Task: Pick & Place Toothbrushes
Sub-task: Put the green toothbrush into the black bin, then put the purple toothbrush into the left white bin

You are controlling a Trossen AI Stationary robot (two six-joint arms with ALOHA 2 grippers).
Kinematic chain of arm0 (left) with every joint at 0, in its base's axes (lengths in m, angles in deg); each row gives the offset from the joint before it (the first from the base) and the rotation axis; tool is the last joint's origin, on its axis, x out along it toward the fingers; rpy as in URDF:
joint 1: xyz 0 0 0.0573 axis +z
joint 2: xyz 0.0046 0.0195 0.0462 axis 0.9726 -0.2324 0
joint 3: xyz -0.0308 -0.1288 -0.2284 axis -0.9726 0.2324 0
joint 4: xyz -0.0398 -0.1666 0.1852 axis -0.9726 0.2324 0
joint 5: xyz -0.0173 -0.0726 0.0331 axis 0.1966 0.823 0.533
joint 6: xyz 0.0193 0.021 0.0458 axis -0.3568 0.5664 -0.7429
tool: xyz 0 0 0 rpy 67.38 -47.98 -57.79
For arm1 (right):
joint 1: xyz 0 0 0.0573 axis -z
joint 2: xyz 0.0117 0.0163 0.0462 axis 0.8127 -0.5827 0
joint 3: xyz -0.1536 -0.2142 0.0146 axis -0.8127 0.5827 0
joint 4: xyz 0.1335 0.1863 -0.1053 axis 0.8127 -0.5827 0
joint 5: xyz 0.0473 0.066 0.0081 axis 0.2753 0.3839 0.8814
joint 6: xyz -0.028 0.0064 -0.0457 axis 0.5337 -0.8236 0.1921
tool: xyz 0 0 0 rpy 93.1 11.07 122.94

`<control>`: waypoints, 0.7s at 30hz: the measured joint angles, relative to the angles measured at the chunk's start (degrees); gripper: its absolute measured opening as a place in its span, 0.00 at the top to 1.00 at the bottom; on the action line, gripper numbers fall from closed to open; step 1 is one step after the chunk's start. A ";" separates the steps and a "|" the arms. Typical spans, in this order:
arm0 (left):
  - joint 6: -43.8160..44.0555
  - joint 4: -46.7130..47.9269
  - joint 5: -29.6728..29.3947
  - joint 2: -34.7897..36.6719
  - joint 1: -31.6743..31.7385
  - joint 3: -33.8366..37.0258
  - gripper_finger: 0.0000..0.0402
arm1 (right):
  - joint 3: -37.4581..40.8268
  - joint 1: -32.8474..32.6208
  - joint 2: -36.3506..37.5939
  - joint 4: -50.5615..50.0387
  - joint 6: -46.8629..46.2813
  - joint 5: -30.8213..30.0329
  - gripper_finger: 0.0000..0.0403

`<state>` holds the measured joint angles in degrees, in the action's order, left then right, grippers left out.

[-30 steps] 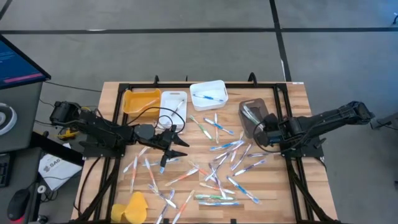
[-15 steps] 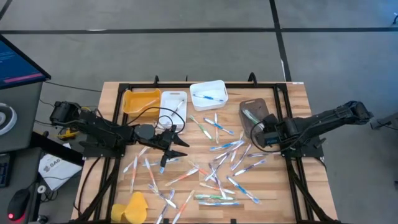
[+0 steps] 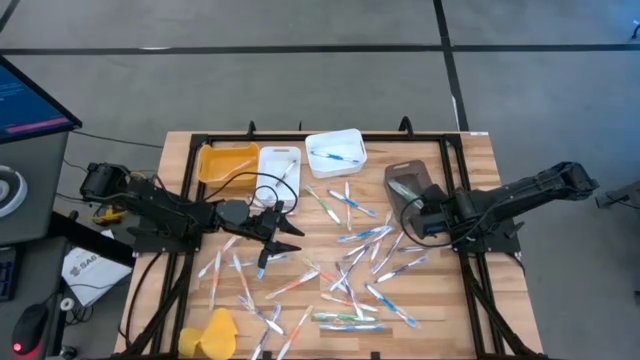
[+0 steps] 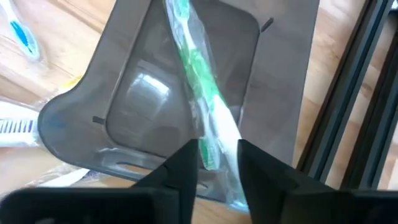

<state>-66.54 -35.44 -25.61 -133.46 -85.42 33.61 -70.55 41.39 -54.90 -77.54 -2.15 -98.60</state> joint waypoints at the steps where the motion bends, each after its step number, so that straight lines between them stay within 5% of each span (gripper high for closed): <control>1: 0.00 0.02 0.00 0.00 0.00 0.00 0.54 | 0.00 -0.02 0.00 0.02 0.13 -1.02 0.69; 15: 0.00 0.07 0.00 0.00 0.00 0.00 0.54 | -0.01 -0.25 3.02 0.02 3.92 -9.47 0.56; 21: 0.00 0.11 0.00 0.00 -0.02 0.00 0.54 | -0.98 -3.35 4.13 3.44 16.05 -12.71 0.55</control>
<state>-66.54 -35.33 -25.61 -133.46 -85.45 33.61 -71.53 38.04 -50.77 -74.10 13.90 -111.32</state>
